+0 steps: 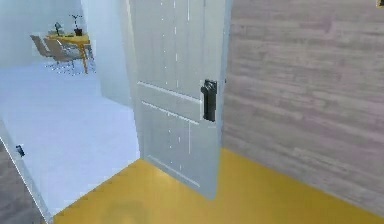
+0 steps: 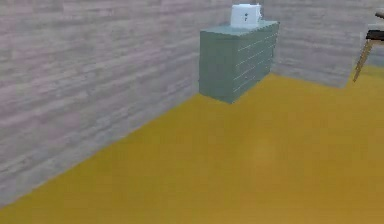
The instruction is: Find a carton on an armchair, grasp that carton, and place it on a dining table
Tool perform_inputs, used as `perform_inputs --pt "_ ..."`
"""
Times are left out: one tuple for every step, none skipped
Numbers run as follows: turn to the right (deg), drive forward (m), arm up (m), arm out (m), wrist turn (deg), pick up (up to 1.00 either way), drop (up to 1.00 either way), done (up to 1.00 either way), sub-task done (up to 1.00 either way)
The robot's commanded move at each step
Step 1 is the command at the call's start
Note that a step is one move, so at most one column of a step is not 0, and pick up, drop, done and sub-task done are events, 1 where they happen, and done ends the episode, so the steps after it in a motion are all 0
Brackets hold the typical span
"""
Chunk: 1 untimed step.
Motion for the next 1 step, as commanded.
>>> perform_inputs --pt "-18.0 0.0 0.0 0.0 0.0 0.0 0.0 0.0 0.0"
